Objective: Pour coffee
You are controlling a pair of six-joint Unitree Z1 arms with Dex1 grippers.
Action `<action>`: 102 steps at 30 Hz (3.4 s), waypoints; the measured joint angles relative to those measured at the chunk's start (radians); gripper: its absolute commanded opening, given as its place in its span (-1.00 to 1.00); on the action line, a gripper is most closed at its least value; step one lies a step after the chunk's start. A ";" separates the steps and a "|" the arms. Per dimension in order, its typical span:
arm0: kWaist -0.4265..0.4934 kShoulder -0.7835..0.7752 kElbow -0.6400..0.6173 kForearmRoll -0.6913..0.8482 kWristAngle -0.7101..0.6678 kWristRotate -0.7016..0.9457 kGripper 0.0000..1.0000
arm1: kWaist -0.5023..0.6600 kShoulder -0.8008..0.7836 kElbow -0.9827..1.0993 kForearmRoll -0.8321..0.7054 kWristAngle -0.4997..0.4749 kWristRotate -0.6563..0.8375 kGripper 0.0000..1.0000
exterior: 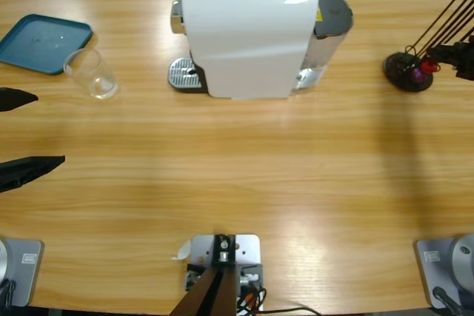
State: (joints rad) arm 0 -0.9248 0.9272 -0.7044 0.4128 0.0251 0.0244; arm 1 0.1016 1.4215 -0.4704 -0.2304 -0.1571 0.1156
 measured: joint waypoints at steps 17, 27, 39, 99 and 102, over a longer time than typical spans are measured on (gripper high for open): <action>0.000 0.000 0.001 0.000 0.001 0.000 0.98 | -0.008 0.011 0.007 -0.016 0.013 -0.025 -1.00; 0.000 0.000 0.010 0.000 0.001 -0.003 0.98 | -0.009 0.012 0.020 -0.040 0.013 -0.025 -1.00; 0.000 0.000 0.033 0.000 0.001 -0.009 0.98 | -0.010 -0.018 0.020 -0.039 0.013 -0.035 -1.00; 0.000 -0.053 0.068 -0.011 0.001 -0.027 0.98 | 0.762 0.137 -0.937 0.633 0.451 -0.664 -1.00; 0.000 -0.053 0.068 -0.011 0.001 -0.027 0.98 | 0.761 0.183 -0.954 0.633 0.462 -0.695 -1.00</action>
State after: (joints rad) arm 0 -0.9243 0.8741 -0.6368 0.4020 0.0263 -0.0023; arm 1 0.8629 1.6049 -1.4242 0.4022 0.3046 -0.5796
